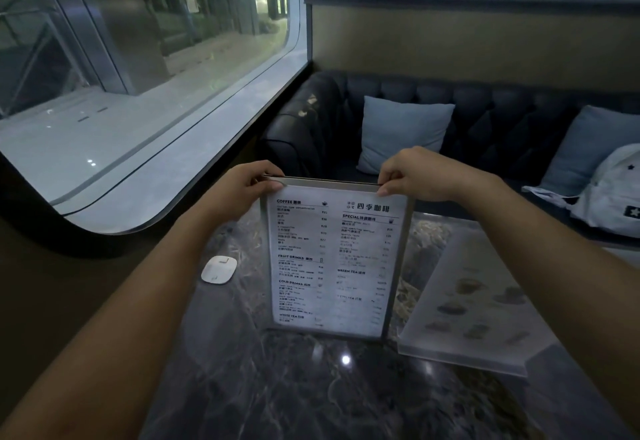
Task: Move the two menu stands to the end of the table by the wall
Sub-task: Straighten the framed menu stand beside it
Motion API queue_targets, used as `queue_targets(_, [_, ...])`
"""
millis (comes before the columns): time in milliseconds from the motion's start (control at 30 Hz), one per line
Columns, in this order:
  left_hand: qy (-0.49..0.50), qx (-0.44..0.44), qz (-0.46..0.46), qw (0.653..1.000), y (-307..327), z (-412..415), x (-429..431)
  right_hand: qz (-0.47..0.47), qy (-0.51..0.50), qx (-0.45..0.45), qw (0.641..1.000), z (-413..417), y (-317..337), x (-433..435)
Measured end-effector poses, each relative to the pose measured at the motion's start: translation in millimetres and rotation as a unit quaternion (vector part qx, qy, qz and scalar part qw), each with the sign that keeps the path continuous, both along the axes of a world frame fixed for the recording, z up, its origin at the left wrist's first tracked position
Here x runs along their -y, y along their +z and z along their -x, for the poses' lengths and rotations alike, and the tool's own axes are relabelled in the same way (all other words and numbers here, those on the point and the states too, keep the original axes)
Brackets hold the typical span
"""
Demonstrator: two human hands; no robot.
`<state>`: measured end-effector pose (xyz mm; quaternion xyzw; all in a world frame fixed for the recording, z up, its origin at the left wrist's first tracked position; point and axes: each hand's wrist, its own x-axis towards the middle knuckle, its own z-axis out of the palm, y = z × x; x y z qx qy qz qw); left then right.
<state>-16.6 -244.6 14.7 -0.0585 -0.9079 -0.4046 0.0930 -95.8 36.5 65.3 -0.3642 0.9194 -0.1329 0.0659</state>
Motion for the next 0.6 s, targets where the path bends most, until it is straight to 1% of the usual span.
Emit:
queue_targets(133, [0.023,0.016,-0.014,1.000,3.6,-4.8,-1.9,0.001,-0.010,0.006,1.000,-1.0,-0.2,-4.0])
queue_targets(200, [0.043,0.004,-0.009,0.999,9.4,-7.6,-5.3,0.006,-0.014,0.005,1.000,-2.7,0.5,-7.9])
queue_targets(333, [0.076,-0.099,-0.002,0.992,30.2,-15.2,-33.0,0.042,-0.032,-0.004,0.999,-10.8,9.4,-23.3])
queue_targets(400, [0.059,-0.137,-0.001,0.989,38.9,-20.2,-59.0,0.070,-0.048,-0.018,0.996,-16.7,17.0,-37.2])
queue_targets(500, [-0.001,-0.179,-0.019,0.984,44.8,-27.0,-104.0,0.115,-0.082,-0.034,0.989,-27.4,26.7,-67.8])
queue_targets(600, [-0.066,-0.166,-0.045,0.983,40.1,-28.7,-146.1,0.151,-0.126,-0.049,0.979,-39.3,30.4,-104.8])
